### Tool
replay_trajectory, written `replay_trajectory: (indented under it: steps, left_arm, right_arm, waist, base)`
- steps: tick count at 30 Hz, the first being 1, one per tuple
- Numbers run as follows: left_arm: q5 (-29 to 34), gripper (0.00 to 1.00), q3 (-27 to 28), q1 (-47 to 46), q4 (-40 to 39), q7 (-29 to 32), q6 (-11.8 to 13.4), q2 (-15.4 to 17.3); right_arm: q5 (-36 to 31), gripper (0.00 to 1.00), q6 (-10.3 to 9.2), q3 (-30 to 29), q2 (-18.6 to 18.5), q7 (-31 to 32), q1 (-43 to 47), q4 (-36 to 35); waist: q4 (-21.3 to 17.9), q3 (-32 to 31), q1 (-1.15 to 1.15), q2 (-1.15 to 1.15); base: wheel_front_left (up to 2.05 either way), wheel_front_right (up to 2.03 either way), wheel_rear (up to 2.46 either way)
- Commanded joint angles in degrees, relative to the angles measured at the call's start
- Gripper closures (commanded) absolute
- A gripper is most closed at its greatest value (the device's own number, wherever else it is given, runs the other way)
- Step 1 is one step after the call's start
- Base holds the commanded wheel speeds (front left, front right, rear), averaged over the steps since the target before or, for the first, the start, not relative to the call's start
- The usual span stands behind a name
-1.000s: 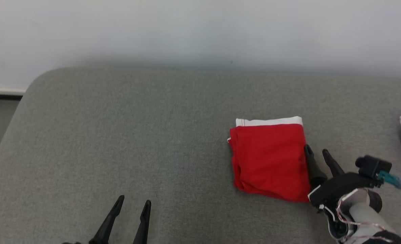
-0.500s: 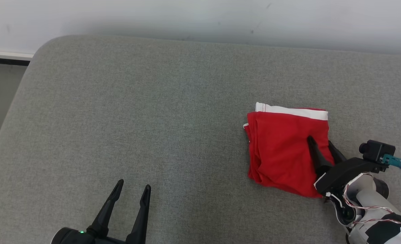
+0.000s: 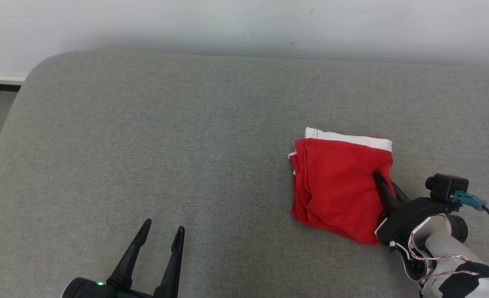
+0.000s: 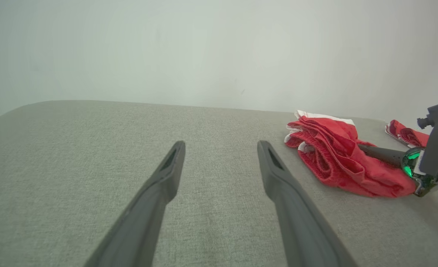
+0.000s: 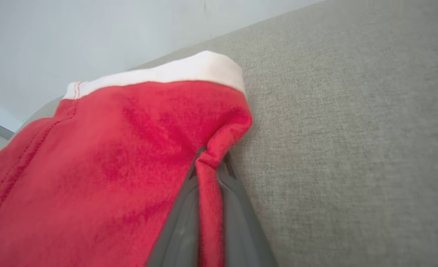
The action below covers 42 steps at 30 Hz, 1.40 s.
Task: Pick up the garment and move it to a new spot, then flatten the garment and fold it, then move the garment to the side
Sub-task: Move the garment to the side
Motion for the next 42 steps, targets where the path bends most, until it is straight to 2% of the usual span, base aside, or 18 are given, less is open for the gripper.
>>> replay_trajectory:
  steps: [1,6,13,14,15,16,18,19,22,25,27,31,32,38,42]
  left_arm:
    - [0.6,0.00,0.2,1.0,-0.4,0.0,-0.3,0.0]
    - [1.5,0.00,0.2,0.9,-0.8,0.0,-0.4,0.0]
    - [2.6,0.00,0.0,0.8,-1.5,0.0,-0.8,0.6]
    - [2.6,0.00,-0.3,0.7,-1.7,0.0,-0.8,1.1]
    - [2.7,0.00,-0.1,0.7,-1.9,0.0,-0.9,1.3]
    - [2.9,0.00,-0.6,0.5,-2.3,0.0,-0.9,1.8]
    - [3.0,0.00,-0.7,0.3,-2.3,0.0,-0.9,2.1]
    - [2.7,0.00,-1.6,-0.3,-2.9,0.0,-0.9,3.2]
    - [2.5,0.00,-2.3,-1.1,-3.5,0.0,-0.9,3.9]
    - [2.0,0.00,-4.4,-4.4,-5.4,0.0,-0.9,5.8]
    - [1.3,0.00,-6.2,-7.4,-6.9,0.0,-0.9,7.5]
    - [0.4,0.00,-7.1,-10.0,-8.5,0.0,-0.9,8.3]
    - [0.4,0.00,-7.1,-10.0,-8.5,0.0,-0.9,8.3]
    - [-0.5,0.00,-8.5,-13.2,-11.0,0.0,-0.9,9.1]
    - [-0.8,0.00,-9.2,-14.9,-12.1,0.0,-0.9,9.6]
  right_arm:
    - [-2.2,1.00,0.00,-1.3,-0.6,-0.3,-0.1,-1.2]
    - [-7.2,1.00,0.00,-5.0,-0.3,-0.3,1.6,-4.0]
    - [-16.9,1.00,0.00,-12.2,1.6,-0.3,6.1,-9.9]
    - [-19.4,1.00,0.00,-14.1,2.3,-0.4,7.6,-11.7]
    - [-20.2,1.00,0.00,-14.5,2.6,-0.4,7.9,-12.2]
    - [-22.0,1.00,0.00,-16.2,3.6,-0.4,9.6,-13.9]
    - [-22.6,1.00,0.00,-16.6,4.1,-0.4,10.2,-14.6]
    - [-23.9,1.00,0.00,-17.4,4.5,-0.4,11.5,-16.3]
    - [-24.3,1.00,0.00,-17.5,3.7,-0.4,10.0,-17.2]
    - [-26.2,1.00,0.00,-15.8,-0.2,-0.4,5.0,-18.6]
    - [-28.4,1.00,0.00,-14.2,-4.6,-0.4,-0.5,-20.2]
    - [-32.4,1.00,-0.01,-13.0,-10.1,-0.4,-5.2,-21.1]
    - [-32.4,1.00,-0.01,-13.0,-10.1,-0.4,-5.2,-21.1]
    - [-36.7,1.00,-0.01,-12.7,-17.3,-0.3,-9.2,-20.5]
    - [-36.1,1.00,-0.01,-13.6,-21.1,-0.3,-10.6,-18.5]
  waist:
    - [-2.2,-0.6,-0.01,-0.01]
    - [-5.5,-0.9,-0.01,-0.01]
    - [-14.0,-1.5,-0.01,-0.01]
    - [-17.2,-1.3,-0.01,-0.01]
    - [-18.4,-1.2,-0.01,-0.01]
    - [-22.5,-0.8,-0.01,-0.01]
    - [-24.2,-0.6,-0.01,-0.01]
    - [-28.5,0.5,-0.01,-0.01]
    - [-28.5,2.1,-0.01,-0.01]
    - [-26.5,6.9,-0.01,-0.01]
    - [-24.1,10.8,-0.01,-0.01]
    - [-21.7,14.2,-0.01,-0.01]
    - [-21.7,14.2,-0.01,-0.01]
    - [-18.9,18.2,-0.01,-0.01]
    - [-17.6,20.1,-0.01,-0.01]
  base:
    - [0.00,0.00,0.00]
    - [0.00,0.00,0.00]
    - [0.00,0.00,0.00]
    - [0.00,0.00,0.00]
    - [0.00,0.00,0.00]
    - [0.00,0.00,0.00]
    - [0.00,0.00,0.00]
    - [0.00,0.00,0.00]
    - [0.00,0.00,0.00]
    - [0.00,0.00,0.00]
    - [0.00,0.00,0.00]
    - [0.00,0.00,0.00]
    - [0.00,0.00,0.00]
    - [0.00,0.00,0.00]
    - [0.00,0.00,0.00]
